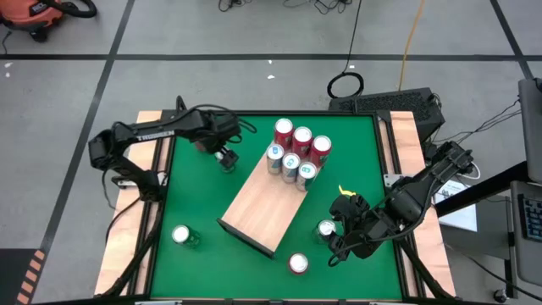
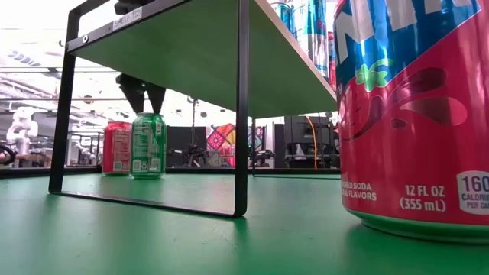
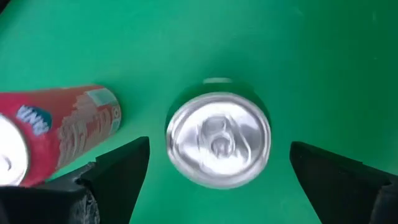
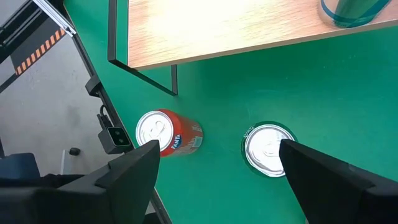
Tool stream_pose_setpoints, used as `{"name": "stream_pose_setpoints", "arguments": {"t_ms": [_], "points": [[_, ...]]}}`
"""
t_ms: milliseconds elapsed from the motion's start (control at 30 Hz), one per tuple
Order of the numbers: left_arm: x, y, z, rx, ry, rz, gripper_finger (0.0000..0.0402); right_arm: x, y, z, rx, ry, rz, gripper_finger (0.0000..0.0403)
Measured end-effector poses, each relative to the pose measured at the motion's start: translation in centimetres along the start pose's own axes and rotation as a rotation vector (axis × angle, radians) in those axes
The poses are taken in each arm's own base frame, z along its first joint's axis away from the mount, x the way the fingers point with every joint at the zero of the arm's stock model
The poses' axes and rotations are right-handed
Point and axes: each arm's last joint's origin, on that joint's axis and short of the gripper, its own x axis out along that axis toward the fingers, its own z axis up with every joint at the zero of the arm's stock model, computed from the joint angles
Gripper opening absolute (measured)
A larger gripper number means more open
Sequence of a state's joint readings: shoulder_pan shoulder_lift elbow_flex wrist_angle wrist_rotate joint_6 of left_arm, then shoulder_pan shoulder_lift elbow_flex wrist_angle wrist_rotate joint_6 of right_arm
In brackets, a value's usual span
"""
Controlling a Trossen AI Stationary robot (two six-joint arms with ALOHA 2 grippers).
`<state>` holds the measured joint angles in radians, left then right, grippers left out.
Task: Sort soda cans
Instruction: Move the green soda can to the middle left of the table
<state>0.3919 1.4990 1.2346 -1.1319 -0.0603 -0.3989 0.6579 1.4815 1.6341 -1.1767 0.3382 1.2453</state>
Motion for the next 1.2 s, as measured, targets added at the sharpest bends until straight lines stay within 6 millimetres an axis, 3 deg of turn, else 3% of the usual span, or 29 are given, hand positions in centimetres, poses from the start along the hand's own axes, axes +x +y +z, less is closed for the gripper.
{"name": "stream_pose_setpoints", "arguments": {"t_ms": [533, 767, 867, 1200], "points": [[3.1, 0.4, 1.6, 0.049, 0.097, -0.027, 0.0383, 0.0, -0.1, 0.0, -0.009, 0.000, -0.006, 0.0322], [3.3, 0.3, 1.6, 0.050, 0.112, -0.039, 0.0310, 0.0, -0.1, 0.0, -0.010, 0.000, -0.006, 0.0322], [2.9, 0.4, 1.3, 0.049, 0.128, -0.060, 0.0278, 0.0, 0.0, 0.0, -0.006, -0.003, 0.003, 0.0322], [-1.4, 0.8, -1.4, 0.069, 0.102, -0.097, 0.0277, 0.0, 0.8, 0.3, 0.019, -0.030, 0.082, 0.0322]]}}
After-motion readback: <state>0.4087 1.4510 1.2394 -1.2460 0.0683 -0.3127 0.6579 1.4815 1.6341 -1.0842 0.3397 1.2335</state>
